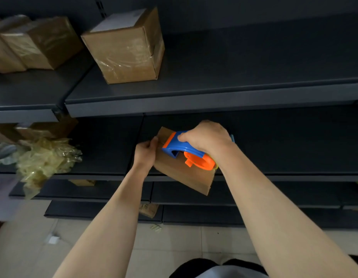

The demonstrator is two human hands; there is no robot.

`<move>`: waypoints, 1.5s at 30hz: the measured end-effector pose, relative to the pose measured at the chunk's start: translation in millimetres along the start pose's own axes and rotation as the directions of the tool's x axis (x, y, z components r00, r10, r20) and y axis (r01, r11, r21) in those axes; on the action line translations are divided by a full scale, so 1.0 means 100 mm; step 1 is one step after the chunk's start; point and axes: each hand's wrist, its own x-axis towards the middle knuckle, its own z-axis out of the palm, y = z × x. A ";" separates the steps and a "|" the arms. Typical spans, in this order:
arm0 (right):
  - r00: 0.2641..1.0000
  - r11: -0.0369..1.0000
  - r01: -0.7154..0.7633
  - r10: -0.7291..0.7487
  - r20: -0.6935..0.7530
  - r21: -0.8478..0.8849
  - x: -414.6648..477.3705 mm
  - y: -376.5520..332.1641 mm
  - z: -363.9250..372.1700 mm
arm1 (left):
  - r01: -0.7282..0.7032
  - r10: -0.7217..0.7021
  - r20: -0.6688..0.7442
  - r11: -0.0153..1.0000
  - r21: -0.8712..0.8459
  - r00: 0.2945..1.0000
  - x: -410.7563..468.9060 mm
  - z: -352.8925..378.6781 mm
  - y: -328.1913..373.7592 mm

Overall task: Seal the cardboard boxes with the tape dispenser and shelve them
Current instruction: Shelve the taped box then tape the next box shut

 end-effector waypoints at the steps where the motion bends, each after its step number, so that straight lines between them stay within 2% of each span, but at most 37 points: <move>1: 1.000 1.000 -0.002 0.002 0.001 -0.003 0.02 -0.01 -0.01 | 0.000 0.000 -0.002 0.999 0.040 1.000 0.03 0.03 0.02; 6: 0.999 0.999 -0.023 0.022 0.045 0.025 0.05 0.09 -0.05 | -0.005 0.000 0.027 0.981 0.194 1.000 0.18 0.11 0.11; 10: 0.998 0.994 -0.049 0.045 0.040 0.094 -0.01 0.27 -0.11 | -0.005 -0.012 0.081 0.977 0.212 0.997 0.25 0.18 0.17; 13: 0.997 0.994 -0.073 0.072 0.024 0.083 -0.11 0.46 -0.20 | -0.009 -0.010 0.073 0.968 0.250 0.997 0.27 0.22 0.21; 23: 0.957 0.952 -0.287 0.279 0.084 0.109 -0.60 1.50 -0.55 | -0.011 -0.026 0.126 0.959 0.282 0.992 0.34 0.19 0.30; 27: 0.949 0.941 -0.308 0.293 0.121 0.143 -0.63 1.55 -0.41 | -0.043 0.004 0.116 0.941 0.334 0.993 0.33 0.23 0.31; 30: 0.951 0.943 -0.302 0.287 0.115 0.138 -0.57 1.49 -0.26 | -0.082 0.094 0.001 0.863 0.499 0.996 0.23 0.30 0.33; 32: 0.955 0.947 -0.293 0.283 0.089 0.129 -0.56 1.45 -0.19 | -0.168 0.295 -0.067 0.700 0.695 0.953 0.13 0.34 0.38; 33: 0.957 0.950 -0.287 0.281 0.068 0.124 -0.56 1.44 -0.17 | -0.219 0.390 -0.042 0.599 0.770 0.920 0.07 0.37 0.40; 34: 0.960 0.953 -0.280 0.276 0.045 0.117 -0.57 1.43 -0.15 | -0.270 0.445 -0.002 0.548 0.792 0.895 0.00 0.42 0.42; 37: 0.963 0.957 -0.268 0.269 0.007 0.108 -0.55 1.40 -0.13 | -0.360 0.450 0.101 0.540 0.761 0.887 -0.21 0.56 0.39; 42: 0.968 0.962 -0.249 0.252 -0.016 0.117 -0.51 1.36 -0.12 | -0.339 0.287 0.223 0.466 0.817 0.932 -0.49 0.69 0.32; 45: 0.971 0.960 -0.238 0.240 0.000 0.148 -0.47 1.33 -0.06 | -0.465 0.363 0.339 0.355 0.811 0.868 -0.68 0.80 0.28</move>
